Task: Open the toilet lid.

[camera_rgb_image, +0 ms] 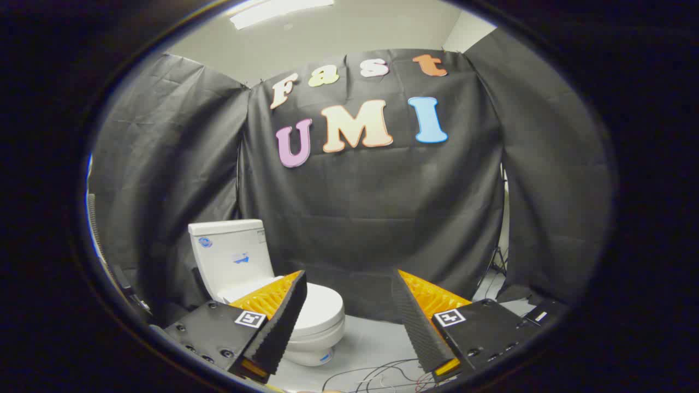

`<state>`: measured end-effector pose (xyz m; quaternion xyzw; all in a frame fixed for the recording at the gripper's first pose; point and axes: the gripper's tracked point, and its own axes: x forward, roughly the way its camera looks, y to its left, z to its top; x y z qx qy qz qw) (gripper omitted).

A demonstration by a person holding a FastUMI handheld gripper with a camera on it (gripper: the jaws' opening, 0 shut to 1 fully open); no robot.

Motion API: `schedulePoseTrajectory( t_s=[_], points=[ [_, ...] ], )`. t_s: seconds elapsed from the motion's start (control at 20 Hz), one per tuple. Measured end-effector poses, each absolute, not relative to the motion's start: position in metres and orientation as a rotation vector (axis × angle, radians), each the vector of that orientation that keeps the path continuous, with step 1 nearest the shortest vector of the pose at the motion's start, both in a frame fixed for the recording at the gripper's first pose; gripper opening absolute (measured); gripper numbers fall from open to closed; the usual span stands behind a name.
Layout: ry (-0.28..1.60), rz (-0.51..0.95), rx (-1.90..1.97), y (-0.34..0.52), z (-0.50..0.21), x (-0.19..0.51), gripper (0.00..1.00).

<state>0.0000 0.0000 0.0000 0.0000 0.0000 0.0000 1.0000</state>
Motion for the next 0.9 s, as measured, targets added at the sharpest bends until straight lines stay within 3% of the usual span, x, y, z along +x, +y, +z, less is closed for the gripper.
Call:
schedulePoseTrajectory(
  t_s=[0.15,0.45,0.9],
  points=[
    [0.064,0.072,0.005,0.017,-0.008,0.026,0.96],
    [0.023,0.17,-0.023,0.064,0.019,0.084,0.95],
    [-0.106,0.075,0.018,0.115,0.046,0.086,0.95]
  ],
)
